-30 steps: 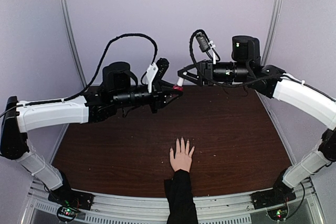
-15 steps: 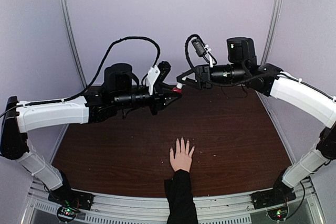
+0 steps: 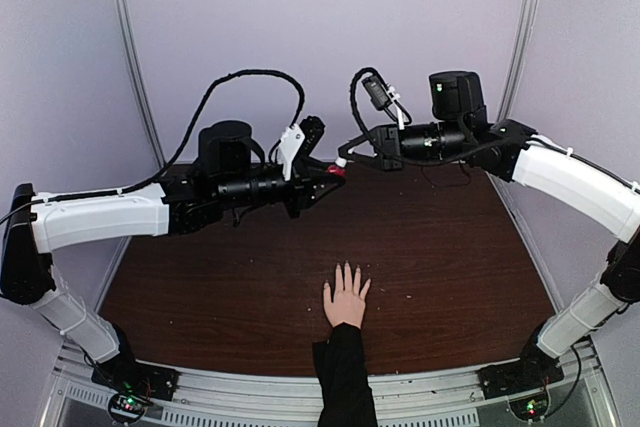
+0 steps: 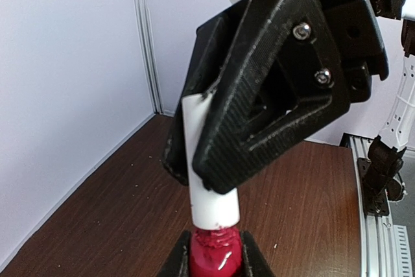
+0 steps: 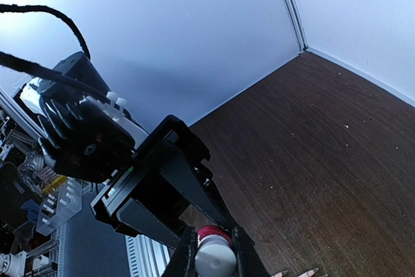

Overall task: Paint the nails
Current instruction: Unscrew the nail polish bottle cap from the nail polish bottle.

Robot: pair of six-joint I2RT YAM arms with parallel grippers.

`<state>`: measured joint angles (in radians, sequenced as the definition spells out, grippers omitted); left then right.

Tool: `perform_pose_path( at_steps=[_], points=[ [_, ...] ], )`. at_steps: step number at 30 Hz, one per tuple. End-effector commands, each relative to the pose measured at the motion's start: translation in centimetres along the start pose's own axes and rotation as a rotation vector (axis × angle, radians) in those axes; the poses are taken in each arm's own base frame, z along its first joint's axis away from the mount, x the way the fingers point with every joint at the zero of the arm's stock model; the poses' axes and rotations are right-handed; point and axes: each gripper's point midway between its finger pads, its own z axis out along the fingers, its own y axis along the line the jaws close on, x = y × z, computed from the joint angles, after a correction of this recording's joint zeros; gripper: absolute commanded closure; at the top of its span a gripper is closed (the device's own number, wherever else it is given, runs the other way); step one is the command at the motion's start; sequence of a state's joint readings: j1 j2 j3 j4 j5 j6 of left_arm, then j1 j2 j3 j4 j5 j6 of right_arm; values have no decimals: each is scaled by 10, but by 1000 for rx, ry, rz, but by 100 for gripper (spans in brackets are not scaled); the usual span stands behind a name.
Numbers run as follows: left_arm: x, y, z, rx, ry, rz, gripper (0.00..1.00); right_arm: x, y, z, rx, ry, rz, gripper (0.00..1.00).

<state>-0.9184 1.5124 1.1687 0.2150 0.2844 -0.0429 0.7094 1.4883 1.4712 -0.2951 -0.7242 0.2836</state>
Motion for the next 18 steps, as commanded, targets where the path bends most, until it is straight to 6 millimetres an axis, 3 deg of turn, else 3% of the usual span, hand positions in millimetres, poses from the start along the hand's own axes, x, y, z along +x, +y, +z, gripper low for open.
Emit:
perform_pose_path(
  at_steps=[1, 8, 18],
  points=[
    [-25, -9, -9, 37, -85, 26, 100, -18, 12, -8, -33, -53, -57, 88],
    [-24, -19, -9, 96, -97, 10, 100, -20, 18, -15, -38, -68, -110, 94],
    [-19, -18, -5, 96, -72, 3, 100, -16, 20, -20, -29, -54, -160, 98]
  ],
)
